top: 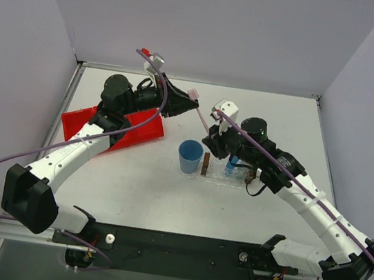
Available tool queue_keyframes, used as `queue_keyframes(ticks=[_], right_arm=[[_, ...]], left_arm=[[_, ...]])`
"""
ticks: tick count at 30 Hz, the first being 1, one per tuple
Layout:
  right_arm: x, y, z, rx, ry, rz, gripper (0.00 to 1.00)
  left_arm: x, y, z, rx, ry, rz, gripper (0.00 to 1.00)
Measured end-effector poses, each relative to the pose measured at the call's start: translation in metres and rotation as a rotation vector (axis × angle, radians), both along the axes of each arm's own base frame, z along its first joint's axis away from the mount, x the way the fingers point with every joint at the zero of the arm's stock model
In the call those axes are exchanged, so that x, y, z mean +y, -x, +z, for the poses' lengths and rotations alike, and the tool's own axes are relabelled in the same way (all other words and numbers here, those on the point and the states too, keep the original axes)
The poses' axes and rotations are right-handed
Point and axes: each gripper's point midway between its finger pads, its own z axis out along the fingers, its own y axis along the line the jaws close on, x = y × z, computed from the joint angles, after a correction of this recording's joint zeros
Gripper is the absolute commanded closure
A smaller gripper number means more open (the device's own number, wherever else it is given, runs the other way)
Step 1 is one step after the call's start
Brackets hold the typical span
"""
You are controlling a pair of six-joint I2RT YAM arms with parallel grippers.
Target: Prepare toiletry sets of a toothbrush and toothpaste on the tray
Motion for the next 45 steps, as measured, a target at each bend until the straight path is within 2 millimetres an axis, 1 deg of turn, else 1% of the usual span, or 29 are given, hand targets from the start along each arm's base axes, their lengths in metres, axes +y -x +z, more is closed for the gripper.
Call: queue_keyframes(ticks=[3, 4, 6, 7, 8, 10, 12, 14, 19, 24, 29, 32, 33, 35, 36, 41, 44, 45], right_arm=[[0.002, 0.001, -0.001, 0.005, -0.002, 0.008, 0.87], [0.002, 0.001, -0.002, 0.007, -0.001, 0.01, 0.81], [0.003, 0.0, -0.005, 0.017, 0.003, 0.012, 0.75], [0.004, 0.0, -0.006, 0.023, 0.004, 0.016, 0.69], [0.005, 0.0, -0.008, 0.027, 0.005, 0.019, 0.67], [0.007, 0.001, -0.01, 0.037, 0.008, 0.025, 0.64], [0.007, 0.002, -0.009, 0.042, 0.009, 0.031, 0.63], [0.007, 0.003, -0.005, 0.04, 0.005, 0.036, 0.62], [0.01, 0.004, 0.008, 0.025, -0.015, 0.049, 0.61], [0.01, 0.008, 0.016, 0.024, -0.021, 0.069, 0.61], [0.009, 0.011, 0.024, 0.016, -0.037, 0.082, 0.64], [0.007, 0.012, 0.025, 0.016, -0.042, 0.084, 0.68], [0.007, 0.012, 0.026, 0.016, -0.043, 0.086, 0.72], [0.007, 0.011, 0.026, 0.017, -0.044, 0.085, 0.76], [0.007, 0.011, 0.026, 0.017, -0.045, 0.086, 0.8], [0.005, 0.01, 0.026, 0.02, -0.048, 0.084, 0.83], [0.005, 0.01, 0.026, 0.021, -0.05, 0.082, 0.87], [0.005, 0.01, 0.026, 0.022, -0.051, 0.084, 0.92]], left_arm=[[-0.001, 0.001, 0.001, -0.002, 0.0, -0.005, 1.0], [-0.002, 0.001, 0.001, -0.003, -0.002, -0.007, 1.0], [-0.003, 0.001, 0.0, -0.005, -0.008, -0.012, 1.0], [-0.004, 0.002, 0.0, -0.009, -0.013, -0.016, 1.0], [-0.005, 0.003, -0.001, -0.012, -0.018, -0.021, 1.0], [-0.009, 0.006, -0.002, -0.023, -0.036, -0.037, 1.0], [-0.014, 0.011, -0.003, -0.04, -0.054, -0.054, 1.0], [-0.017, 0.015, -0.005, -0.059, -0.074, -0.07, 1.0], [-0.025, 0.024, -0.02, -0.082, -0.132, -0.103, 1.0], [-0.03, 0.03, -0.034, -0.101, -0.184, -0.123, 1.0], [-0.032, 0.033, -0.041, -0.12, -0.212, -0.134, 1.0], [-0.033, 0.035, -0.044, -0.127, -0.225, -0.14, 1.0], [-0.034, 0.035, -0.045, -0.129, -0.228, -0.141, 1.0], [-0.034, 0.036, -0.045, -0.133, -0.23, -0.145, 1.0], [-0.035, 0.037, -0.045, -0.134, -0.231, -0.148, 1.0], [-0.037, 0.04, -0.045, -0.138, -0.231, -0.155, 1.0], [-0.037, 0.04, -0.045, -0.138, -0.231, -0.156, 1.0], [-0.037, 0.04, -0.045, -0.138, -0.231, -0.156, 1.0]])
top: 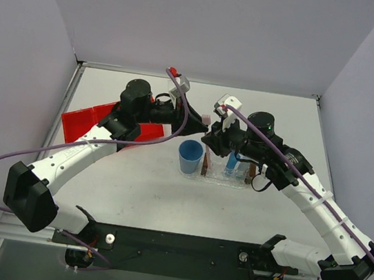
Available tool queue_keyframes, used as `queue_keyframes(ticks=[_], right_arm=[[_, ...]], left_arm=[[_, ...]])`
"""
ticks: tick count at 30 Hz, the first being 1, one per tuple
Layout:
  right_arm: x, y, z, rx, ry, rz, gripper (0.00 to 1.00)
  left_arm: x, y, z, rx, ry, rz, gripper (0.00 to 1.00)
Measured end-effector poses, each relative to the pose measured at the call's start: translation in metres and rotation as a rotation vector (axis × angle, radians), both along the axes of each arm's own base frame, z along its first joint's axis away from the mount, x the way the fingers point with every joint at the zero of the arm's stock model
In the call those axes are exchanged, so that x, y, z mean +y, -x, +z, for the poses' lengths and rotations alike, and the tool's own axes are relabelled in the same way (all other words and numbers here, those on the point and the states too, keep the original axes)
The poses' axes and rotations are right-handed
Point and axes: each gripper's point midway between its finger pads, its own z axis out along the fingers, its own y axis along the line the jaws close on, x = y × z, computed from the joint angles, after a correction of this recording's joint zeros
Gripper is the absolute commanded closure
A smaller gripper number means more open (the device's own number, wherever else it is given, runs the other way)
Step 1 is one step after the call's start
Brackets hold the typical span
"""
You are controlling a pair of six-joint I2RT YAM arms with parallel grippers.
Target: Prepare toiletry sets of a toothbrush and toothpaste on the tray
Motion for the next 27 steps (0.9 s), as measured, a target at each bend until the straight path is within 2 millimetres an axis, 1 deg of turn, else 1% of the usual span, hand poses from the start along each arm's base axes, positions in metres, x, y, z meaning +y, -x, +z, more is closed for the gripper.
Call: queue_keyframes(ticks=[3, 7, 8, 9, 11, 13, 15, 16, 19, 23, 27], right_arm=[[0.0, 0.0, 0.0, 0.003, -0.002, 0.001, 0.99], [-0.001, 0.0, 0.001, 0.014, -0.015, -0.002, 1.0], [-0.001, 0.0, 0.001, 0.015, -0.016, -0.002, 1.0], [-0.001, -0.001, 0.001, 0.017, -0.017, -0.003, 1.0], [-0.002, -0.002, 0.001, 0.019, -0.02, -0.006, 1.0], [-0.002, -0.002, 0.002, 0.018, -0.022, -0.006, 1.0], [-0.005, -0.004, 0.001, 0.018, -0.023, -0.016, 1.0], [-0.005, -0.005, 0.0, 0.018, -0.022, -0.019, 1.0], [-0.008, -0.007, -0.001, 0.016, -0.021, -0.03, 1.0], [-0.013, -0.01, -0.003, 0.002, -0.026, -0.051, 1.0], [-0.021, -0.014, -0.008, -0.023, -0.04, -0.081, 1.0]], left_arm=[[0.0, 0.001, 0.001, -0.001, 0.001, -0.003, 1.0], [0.001, 0.002, 0.002, -0.004, 0.003, -0.003, 1.0], [0.001, 0.002, 0.002, -0.004, 0.003, -0.004, 0.85], [0.001, 0.002, 0.002, -0.004, 0.003, -0.005, 0.74], [0.001, 0.002, 0.002, -0.004, 0.004, -0.005, 0.59], [0.001, 0.003, 0.002, -0.002, 0.004, -0.007, 0.36], [0.001, 0.004, 0.004, -0.009, 0.008, -0.011, 0.2], [0.002, 0.005, 0.005, -0.009, 0.008, -0.015, 0.17], [0.003, 0.01, 0.007, -0.013, 0.009, -0.027, 0.15], [0.006, 0.014, 0.008, -0.022, -0.001, -0.03, 0.15], [0.015, 0.016, 0.01, -0.042, -0.017, -0.016, 0.15]])
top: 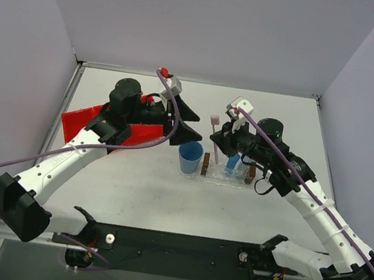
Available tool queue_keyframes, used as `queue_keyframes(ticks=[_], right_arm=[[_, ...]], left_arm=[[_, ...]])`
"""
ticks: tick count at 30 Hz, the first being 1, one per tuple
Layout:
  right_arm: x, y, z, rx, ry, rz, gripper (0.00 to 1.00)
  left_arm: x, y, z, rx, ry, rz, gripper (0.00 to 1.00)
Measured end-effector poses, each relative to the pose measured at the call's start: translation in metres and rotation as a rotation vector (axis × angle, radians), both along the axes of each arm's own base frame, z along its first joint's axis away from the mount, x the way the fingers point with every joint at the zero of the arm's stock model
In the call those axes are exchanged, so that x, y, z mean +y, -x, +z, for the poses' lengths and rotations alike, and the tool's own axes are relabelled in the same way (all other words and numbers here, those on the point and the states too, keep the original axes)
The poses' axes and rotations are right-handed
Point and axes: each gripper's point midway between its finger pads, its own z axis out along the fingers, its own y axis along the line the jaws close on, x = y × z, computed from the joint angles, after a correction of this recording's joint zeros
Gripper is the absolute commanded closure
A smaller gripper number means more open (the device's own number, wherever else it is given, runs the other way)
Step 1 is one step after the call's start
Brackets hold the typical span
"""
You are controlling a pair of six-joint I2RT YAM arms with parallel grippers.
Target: Prepare toiletry sets of a toothbrush and toothpaste on the tray
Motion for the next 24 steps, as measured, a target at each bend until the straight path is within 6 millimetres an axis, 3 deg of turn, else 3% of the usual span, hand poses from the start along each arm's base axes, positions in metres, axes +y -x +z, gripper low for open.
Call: queue_keyframes(ticks=[7, 11, 15, 24], right_arm=[[-0.015, -0.018, -0.027, -0.055, -0.038, -0.072, 1.0], [-0.019, -0.025, -0.052, -0.067, -0.04, -0.104, 1.0], [-0.021, -0.031, -0.062, -0.099, -0.053, -0.13, 1.0], [-0.028, -0.039, -0.086, -0.153, -0.076, -0.187, 1.0]], left_arm=[[0.053, -0.028, 0.013, -0.047, -0.004, 0.167, 0.16], [0.083, -0.043, 0.018, -0.061, -0.001, 0.27, 0.16], [0.094, -0.047, 0.015, -0.057, -0.006, 0.308, 0.16], [0.115, -0.065, -0.013, 0.0, -0.036, 0.391, 0.16]])
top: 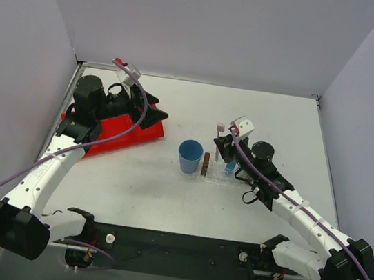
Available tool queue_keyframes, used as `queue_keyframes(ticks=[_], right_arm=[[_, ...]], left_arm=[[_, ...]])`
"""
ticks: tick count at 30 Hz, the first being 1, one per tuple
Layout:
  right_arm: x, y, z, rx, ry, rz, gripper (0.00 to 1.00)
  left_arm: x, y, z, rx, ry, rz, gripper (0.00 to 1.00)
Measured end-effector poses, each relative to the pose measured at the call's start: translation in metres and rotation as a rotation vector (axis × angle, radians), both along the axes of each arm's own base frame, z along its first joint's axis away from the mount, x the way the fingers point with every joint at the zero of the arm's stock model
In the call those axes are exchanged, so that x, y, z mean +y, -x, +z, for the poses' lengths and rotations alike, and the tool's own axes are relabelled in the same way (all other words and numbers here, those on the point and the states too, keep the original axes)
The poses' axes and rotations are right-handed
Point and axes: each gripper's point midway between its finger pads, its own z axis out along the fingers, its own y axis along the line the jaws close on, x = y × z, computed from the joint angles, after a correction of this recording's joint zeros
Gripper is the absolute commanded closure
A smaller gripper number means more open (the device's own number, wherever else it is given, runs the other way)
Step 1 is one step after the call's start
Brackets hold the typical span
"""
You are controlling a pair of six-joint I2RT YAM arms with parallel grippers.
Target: Prepare toiletry sets of a toothbrush and toothpaste on the tray
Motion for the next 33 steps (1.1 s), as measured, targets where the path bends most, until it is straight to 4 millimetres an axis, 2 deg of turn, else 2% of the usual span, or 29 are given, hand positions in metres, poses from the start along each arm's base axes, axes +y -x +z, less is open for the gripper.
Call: queue_keyframes(ticks=[16, 21, 27, 33], right_arm=[[-0.006, -0.015, -0.03, 0.013, 0.026, -0.072, 1.0], [-0.008, -0.017, -0.033, 0.017, 0.035, -0.089, 1.0], [-0.01, -0.018, -0.036, 0.019, 0.04, -0.101, 1.0], [-0.011, -0.019, -0.05, 0.043, 0.063, -0.111, 1.0]], left_arm=[[0.004, -0.003, -0.013, 0.026, -0.001, 0.015, 0.17], [0.004, -0.003, -0.019, 0.043, -0.004, 0.015, 0.18], [0.004, -0.004, -0.019, 0.041, 0.0, 0.015, 0.17], [0.003, -0.004, -0.019, 0.042, 0.004, 0.015, 0.18]])
